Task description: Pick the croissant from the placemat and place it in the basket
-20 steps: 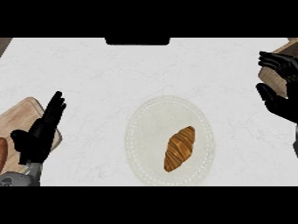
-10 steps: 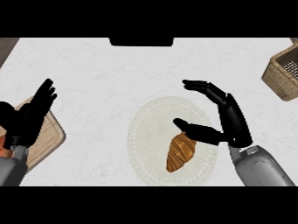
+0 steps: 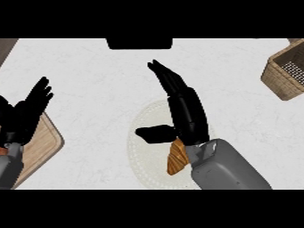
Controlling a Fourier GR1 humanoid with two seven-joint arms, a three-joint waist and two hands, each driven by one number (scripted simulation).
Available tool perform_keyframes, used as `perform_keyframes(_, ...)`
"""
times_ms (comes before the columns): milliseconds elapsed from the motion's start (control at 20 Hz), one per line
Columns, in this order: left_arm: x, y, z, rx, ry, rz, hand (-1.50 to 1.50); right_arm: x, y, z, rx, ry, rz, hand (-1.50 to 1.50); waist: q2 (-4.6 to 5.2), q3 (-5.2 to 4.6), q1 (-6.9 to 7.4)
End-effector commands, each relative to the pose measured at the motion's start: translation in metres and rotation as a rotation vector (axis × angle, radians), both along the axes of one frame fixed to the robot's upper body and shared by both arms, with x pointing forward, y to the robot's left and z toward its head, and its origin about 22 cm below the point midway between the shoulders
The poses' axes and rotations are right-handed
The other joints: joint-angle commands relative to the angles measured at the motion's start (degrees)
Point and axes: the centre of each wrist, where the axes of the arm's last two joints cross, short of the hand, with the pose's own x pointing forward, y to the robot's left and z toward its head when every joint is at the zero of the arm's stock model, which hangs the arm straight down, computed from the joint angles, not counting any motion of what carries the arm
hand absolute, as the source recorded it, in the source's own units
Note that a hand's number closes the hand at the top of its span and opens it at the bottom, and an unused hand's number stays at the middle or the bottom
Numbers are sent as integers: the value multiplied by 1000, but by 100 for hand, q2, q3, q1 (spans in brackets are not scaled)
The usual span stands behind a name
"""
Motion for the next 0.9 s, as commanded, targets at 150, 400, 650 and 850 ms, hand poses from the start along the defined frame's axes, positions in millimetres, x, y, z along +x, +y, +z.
perform_keyframes(150, -6, 4, -5, 0, 22, 35, 0, 29, -28, 38, -456, 177, -336, -150, -115, -26, -211)
perform_keyframes(400, -8, 5, -5, 6, 17, 35, 0, 10, -11, 113, -540, 281, -414, -150, -83, 5, -148)
perform_keyframes(650, -4, -3, -4, 8, 19, 27, 0, 8, -24, 136, -569, 492, -251, -150, -23, 18, -146)
perform_keyframes(850, 1, 12, 13, 7, 12, 23, 0, -6, -46, 144, -543, 542, -221, -150, -29, 23, -177)
